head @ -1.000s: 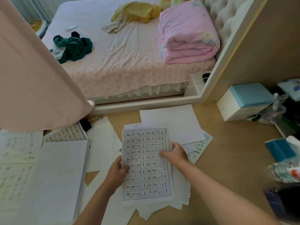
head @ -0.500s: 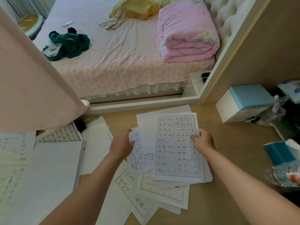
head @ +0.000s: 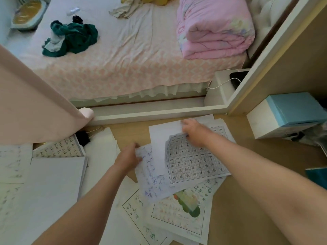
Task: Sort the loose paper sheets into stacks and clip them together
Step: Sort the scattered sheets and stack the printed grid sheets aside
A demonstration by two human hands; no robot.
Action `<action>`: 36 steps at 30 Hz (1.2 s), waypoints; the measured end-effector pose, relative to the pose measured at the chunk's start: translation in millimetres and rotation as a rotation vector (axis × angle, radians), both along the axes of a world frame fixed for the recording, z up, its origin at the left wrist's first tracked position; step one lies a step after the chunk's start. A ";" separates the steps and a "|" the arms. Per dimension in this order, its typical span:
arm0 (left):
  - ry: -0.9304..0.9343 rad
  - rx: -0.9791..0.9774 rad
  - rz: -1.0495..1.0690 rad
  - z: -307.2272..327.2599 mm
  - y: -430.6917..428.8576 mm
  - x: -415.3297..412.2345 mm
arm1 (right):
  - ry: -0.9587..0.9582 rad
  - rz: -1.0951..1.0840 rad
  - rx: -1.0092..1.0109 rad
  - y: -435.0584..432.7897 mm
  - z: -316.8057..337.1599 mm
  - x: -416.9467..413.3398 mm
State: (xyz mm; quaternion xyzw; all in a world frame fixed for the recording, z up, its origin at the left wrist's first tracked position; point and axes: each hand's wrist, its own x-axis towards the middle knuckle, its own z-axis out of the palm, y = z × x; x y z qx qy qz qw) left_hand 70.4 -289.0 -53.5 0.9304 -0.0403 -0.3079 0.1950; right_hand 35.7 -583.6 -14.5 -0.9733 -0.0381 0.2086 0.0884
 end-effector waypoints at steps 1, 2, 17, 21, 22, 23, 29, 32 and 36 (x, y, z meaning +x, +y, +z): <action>-0.001 -0.026 0.009 -0.1 2.3 1.3 | 0.026 0.015 -0.006 3.4 -0.4 8.4; -0.006 -0.051 0.010 0.7 4.3 2.2 | 0.057 0.030 -0.010 5.7 -0.9 16.2; -0.036 -0.362 0.517 6.4 35.1 -34.5 | 0.142 -0.301 0.196 4.9 8.2 -1.4; -0.030 -0.428 0.716 10.5 47.2 -65.2 | 0.141 -0.600 0.402 -11.6 13.4 -31.0; -0.031 -0.440 0.743 13.4 49.1 -73.1 | 0.148 -0.703 0.501 -14.6 14.0 -39.1; -0.026 -0.455 0.756 16.9 51.2 -80.9 | 0.150 -0.808 0.599 -15.6 13.7 -47.8; 0.278 -0.405 0.473 31.0 61.2 -120.4 | 0.157 -1.318 0.800 28.3 -13.0 -108.7; 0.479 -0.338 0.378 47.9 62.1 -128.8 | 0.052 -1.384 0.673 69.6 -23.2 -134.0; 0.502 -0.259 0.303 51.9 60.4 -122.0 | 0.029 -1.283 0.583 112.1 -25.6 -158.4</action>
